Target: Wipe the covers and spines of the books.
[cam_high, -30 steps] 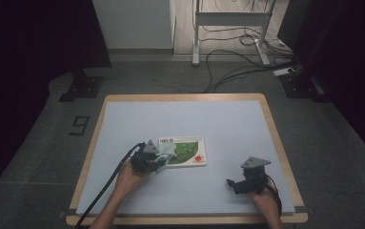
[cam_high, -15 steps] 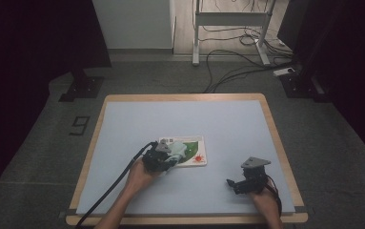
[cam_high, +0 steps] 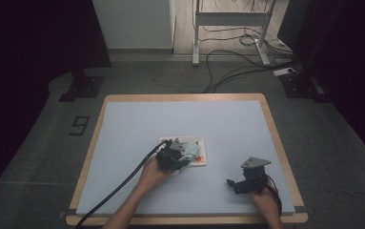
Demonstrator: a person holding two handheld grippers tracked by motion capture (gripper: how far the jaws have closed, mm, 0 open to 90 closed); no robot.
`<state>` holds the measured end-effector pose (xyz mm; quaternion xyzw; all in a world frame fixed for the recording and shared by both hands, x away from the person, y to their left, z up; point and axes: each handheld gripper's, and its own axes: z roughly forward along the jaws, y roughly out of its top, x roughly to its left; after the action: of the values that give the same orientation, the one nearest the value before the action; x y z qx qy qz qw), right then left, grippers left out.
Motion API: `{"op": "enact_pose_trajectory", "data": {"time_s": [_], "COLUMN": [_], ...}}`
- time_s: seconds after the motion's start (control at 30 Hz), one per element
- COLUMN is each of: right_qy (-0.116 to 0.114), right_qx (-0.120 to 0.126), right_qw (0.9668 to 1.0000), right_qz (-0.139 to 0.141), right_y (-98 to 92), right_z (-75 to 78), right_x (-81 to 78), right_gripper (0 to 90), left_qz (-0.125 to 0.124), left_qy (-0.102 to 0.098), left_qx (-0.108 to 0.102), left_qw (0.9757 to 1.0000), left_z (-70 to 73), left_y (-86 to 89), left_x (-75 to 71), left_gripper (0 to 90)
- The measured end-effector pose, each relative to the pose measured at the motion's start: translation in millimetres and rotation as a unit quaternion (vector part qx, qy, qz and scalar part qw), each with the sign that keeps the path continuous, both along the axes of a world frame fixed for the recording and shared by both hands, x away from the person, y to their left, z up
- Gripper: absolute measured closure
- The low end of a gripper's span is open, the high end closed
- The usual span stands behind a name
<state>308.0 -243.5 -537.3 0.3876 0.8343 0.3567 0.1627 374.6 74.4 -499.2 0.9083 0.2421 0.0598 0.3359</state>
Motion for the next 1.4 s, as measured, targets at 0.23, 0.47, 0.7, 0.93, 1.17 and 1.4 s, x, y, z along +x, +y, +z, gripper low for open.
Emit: {"op": "enact_pose_trajectory", "data": {"time_s": [0.23,0.47,0.7,0.93,1.17,1.4], "right_qy": [0.000,0.000,0.000,0.000,0.000,0.000], "right_qx": [0.000,0.000,0.000,0.000,0.000,0.000], "right_qw": [1.0000,1.0000,1.0000,1.0000,1.0000,1.0000], "right_qz": [-0.001,0.000,0.000,0.000,0.000,0.000], "right_y": [0.0,0.0,-0.1,-0.1,-0.1,0.0], "right_z": [0.0,0.0,0.0,0.0,0.0,0.0], "right_x": [0.0,0.0,0.1,0.1,0.0,-0.1], "right_gripper": [0.0,0.0,0.0,0.0,0.0,0.0], "left_qz": [-0.016,-0.029,-0.038,-0.028,-0.003,0.012], "left_qy": [0.003,0.004,0.006,0.020,0.018,0.018], "left_qx": [-0.005,-0.001,-0.003,-0.014,-0.022,-0.020], "left_qw": [0.9999,0.9996,0.9993,0.9993,0.9996,0.9996], "left_z": [-1.5,-1.7,-2.5,-3.1,-4.4,-4.1], "left_y": [-22.1,-40.6,-55.9,-60.4,-59.5,-54.0], "left_x": [4.8,7.0,9.5,21.7,35.6,45.5], "left_gripper": [73.9,73.9,73.9,74.0,74.1,74.0]}}
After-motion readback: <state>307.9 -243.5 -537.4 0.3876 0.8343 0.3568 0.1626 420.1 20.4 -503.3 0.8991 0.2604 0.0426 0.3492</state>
